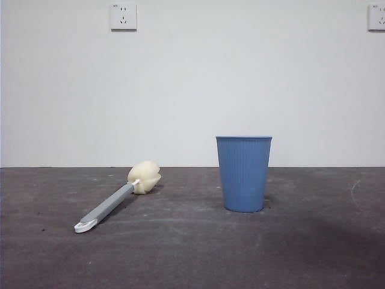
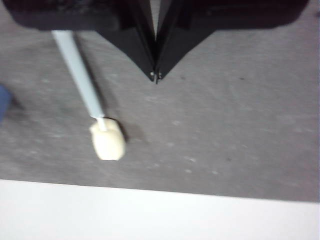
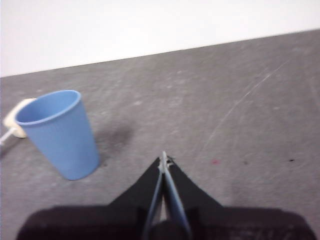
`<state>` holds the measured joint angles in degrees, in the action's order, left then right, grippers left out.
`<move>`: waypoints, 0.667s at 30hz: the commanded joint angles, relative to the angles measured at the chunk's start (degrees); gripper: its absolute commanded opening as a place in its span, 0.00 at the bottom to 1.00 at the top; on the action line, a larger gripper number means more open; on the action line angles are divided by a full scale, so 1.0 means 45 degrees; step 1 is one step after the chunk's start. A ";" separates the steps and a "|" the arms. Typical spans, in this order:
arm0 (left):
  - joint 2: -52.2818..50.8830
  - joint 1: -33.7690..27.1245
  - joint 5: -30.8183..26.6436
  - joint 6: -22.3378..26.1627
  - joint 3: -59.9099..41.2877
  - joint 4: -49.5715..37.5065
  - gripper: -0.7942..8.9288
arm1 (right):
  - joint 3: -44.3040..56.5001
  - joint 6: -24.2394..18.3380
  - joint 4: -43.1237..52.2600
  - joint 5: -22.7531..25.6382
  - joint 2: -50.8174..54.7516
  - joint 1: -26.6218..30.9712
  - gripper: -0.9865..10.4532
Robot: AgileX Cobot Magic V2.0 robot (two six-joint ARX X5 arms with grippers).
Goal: Pick up the cup brush,pick up the cup,insert the brush into the cup,clean the cup,put the cup brush back,put the cup back to the fixed position on the table
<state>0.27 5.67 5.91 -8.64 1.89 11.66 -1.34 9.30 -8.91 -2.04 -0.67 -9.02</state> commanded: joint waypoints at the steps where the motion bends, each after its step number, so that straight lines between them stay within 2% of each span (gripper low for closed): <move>1: -0.0019 -0.0029 0.0257 -0.1010 0.0549 0.0204 0.07 | -0.0554 0.0665 0.0155 -0.0379 -0.0223 -0.0010 0.08; 6: 0.0015 -0.0029 0.0510 -0.2064 0.1656 0.1020 0.07 | -0.1928 0.0942 -0.0146 -0.1214 -0.1297 -0.0019 0.08; 14: 0.0758 -0.0029 0.1603 -0.2132 0.3755 0.3512 0.07 | -0.4867 0.0903 -0.1991 -0.2637 -0.3769 -0.0039 0.08; 20: 0.2346 -0.0029 0.3220 -0.1982 0.5532 0.4935 0.07 | -0.7461 -0.0704 -0.5173 -0.4454 -0.5741 -0.0044 0.08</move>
<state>10.24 5.67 19.79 -18.00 26.04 33.56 -34.20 9.15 -30.92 -21.63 -26.02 -9.04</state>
